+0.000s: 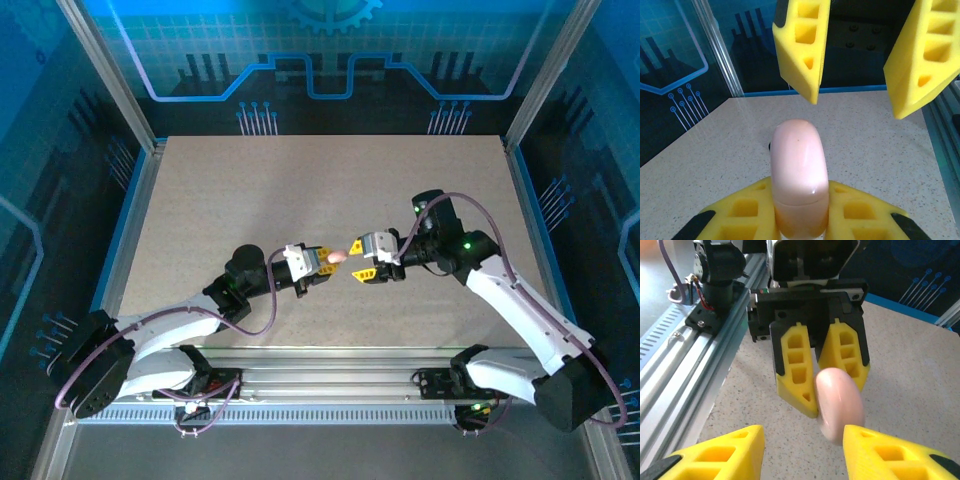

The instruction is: Insert the wireless bluetooth earbuds into the charging case

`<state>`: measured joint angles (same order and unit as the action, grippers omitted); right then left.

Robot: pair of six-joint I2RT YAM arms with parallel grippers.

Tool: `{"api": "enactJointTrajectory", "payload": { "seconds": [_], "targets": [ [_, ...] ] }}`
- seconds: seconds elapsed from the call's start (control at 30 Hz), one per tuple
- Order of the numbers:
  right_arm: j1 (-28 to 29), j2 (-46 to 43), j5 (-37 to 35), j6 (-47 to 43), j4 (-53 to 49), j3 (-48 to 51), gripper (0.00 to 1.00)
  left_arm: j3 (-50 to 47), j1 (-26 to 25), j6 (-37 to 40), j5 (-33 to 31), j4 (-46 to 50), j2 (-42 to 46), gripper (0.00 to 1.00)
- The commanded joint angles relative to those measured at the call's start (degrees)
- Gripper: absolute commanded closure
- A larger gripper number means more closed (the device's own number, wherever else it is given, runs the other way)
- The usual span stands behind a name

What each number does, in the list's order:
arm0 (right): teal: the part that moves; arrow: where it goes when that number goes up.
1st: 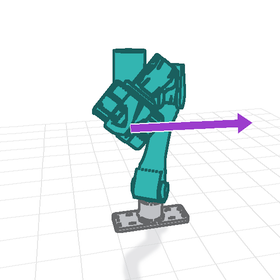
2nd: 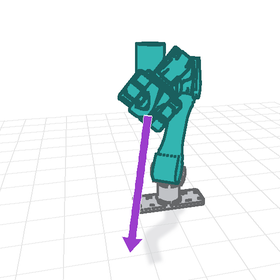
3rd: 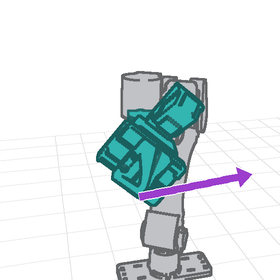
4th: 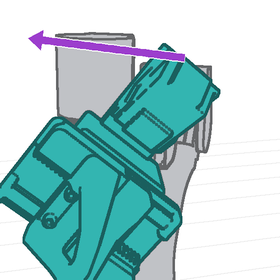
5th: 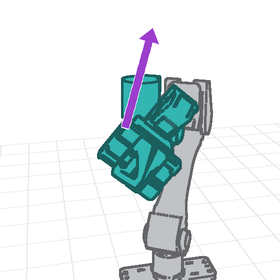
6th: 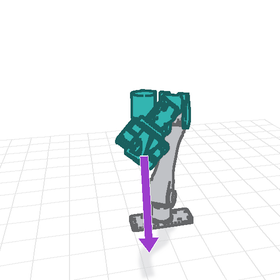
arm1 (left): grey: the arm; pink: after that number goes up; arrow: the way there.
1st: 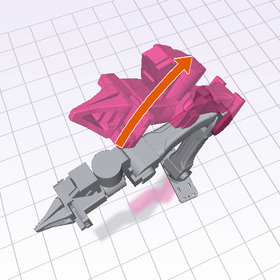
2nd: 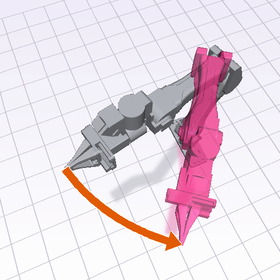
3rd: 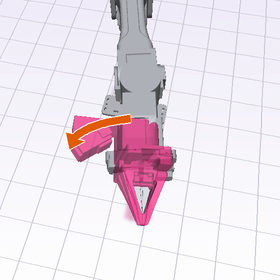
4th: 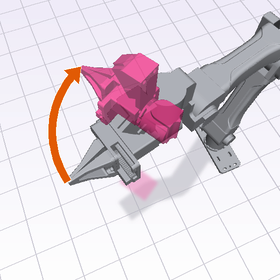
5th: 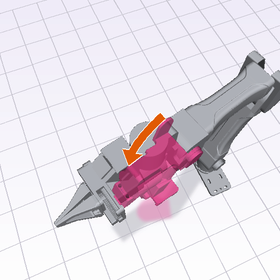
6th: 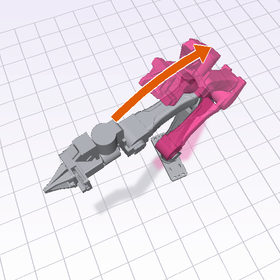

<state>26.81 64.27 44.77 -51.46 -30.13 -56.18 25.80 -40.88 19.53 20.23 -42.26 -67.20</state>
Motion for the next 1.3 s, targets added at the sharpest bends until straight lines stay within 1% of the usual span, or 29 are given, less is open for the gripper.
{"api": "enactJointTrajectory", "payload": {
  "seconds": [0.0,0.27,0.73,1.1,1.27],
  "targets": [
    [-0.7,0.2,-2.2,1.1,3.9,0.1,0.54,0.7,-0.1,0.5,0.9,-1.4,1.2,0.82],
    [0.2,4.9,-0.7,-1.0,2.7,-3.1,0.56,0.9,-0.2,0.9,1.0,-1.0,1.4,0.82],
    [1.2,9.1,1.8,-4.2,0.7,-6.1,0.65,1.0,-0.4,1.4,0.9,-0.6,1.6,0.82],
    [1.8,11.3,2.3,-5.4,0.2,-7.2,0.71,1.0,-0.5,1.5,0.6,-0.4,2.0,0.82],
    [2.0,11.8,2.4,-6.1,-0.4,-7.5,0.78,1.0,-0.4,1.6,0.5,-0.3,2.0,0.82]
  ]
}}
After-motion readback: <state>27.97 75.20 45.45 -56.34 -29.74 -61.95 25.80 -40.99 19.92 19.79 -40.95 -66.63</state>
